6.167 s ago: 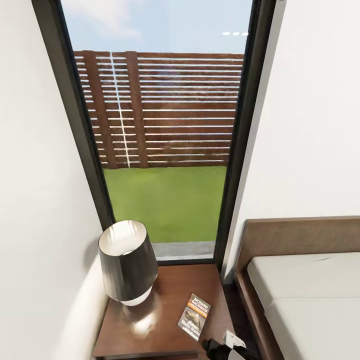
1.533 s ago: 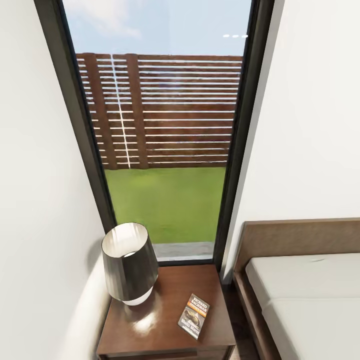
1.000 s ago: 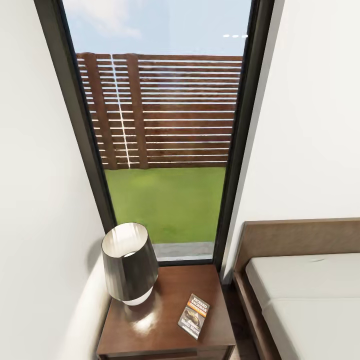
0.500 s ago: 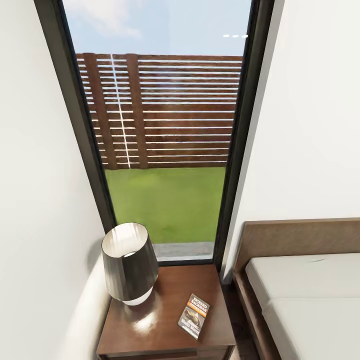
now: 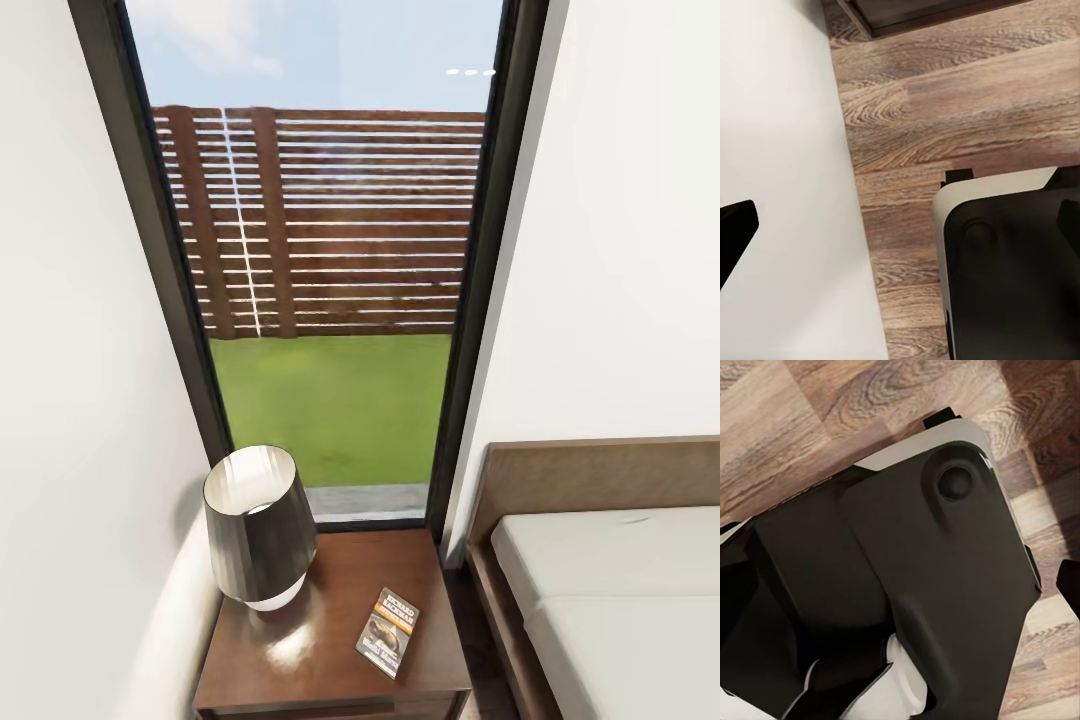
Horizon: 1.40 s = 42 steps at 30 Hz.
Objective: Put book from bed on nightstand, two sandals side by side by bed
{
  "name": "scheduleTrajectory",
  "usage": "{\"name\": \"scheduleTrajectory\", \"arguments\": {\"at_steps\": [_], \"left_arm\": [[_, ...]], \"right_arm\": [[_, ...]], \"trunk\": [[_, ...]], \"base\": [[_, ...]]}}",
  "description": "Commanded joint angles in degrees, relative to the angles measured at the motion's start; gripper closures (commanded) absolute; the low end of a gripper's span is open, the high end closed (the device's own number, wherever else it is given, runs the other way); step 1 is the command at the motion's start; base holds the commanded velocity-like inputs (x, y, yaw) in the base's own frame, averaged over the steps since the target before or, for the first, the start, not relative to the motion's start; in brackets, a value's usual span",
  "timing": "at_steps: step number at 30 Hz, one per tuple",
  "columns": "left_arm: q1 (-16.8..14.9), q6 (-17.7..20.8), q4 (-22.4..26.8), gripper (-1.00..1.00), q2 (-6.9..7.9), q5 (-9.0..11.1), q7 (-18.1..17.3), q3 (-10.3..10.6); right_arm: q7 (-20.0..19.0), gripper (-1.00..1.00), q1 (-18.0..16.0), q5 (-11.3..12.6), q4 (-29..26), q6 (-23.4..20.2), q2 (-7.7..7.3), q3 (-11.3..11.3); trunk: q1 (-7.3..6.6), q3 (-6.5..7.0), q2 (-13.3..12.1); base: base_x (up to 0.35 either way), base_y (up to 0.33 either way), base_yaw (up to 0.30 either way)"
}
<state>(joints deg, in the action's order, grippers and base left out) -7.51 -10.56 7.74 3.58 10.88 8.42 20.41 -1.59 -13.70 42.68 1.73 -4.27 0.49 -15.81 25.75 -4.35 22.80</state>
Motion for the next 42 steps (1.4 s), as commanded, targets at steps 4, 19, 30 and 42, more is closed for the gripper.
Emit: {"name": "scheduleTrajectory", "arguments": {"at_steps": [4,19,30,42], "left_arm": [[-0.04,-0.16,-0.01,-1.00,0.02,0.54,0.17,0.50],[0.02,-0.16,-0.01,-1.00,0.02,0.54,0.12,0.51],[-0.01,-0.16,-0.01,-1.00,0.00,0.54,0.11,0.50],[-0.02,-0.16,-0.01,-1.00,0.02,0.54,0.10,0.50]], "right_arm": [[-0.17,-1.00,-0.10,0.52,0.24,-0.04,-0.01,-0.47],[-0.17,-1.00,-0.10,0.55,0.37,-0.04,0.04,-0.45],[-0.17,-1.00,-0.10,0.56,0.37,-0.04,0.01,-0.45],[-0.17,-1.00,-0.10,0.56,0.37,-0.04,-0.02,-0.45]], "trunk": [[0.03,-0.12,0.12],[0.03,-0.12,0.12],[0.03,-0.12,0.12],[0.03,-0.12,0.12]], "base": [[0.000,0.000,0.000],[0.000,0.000,0.000],[0.000,0.000,0.000],[0.000,0.000,0.000]]}}
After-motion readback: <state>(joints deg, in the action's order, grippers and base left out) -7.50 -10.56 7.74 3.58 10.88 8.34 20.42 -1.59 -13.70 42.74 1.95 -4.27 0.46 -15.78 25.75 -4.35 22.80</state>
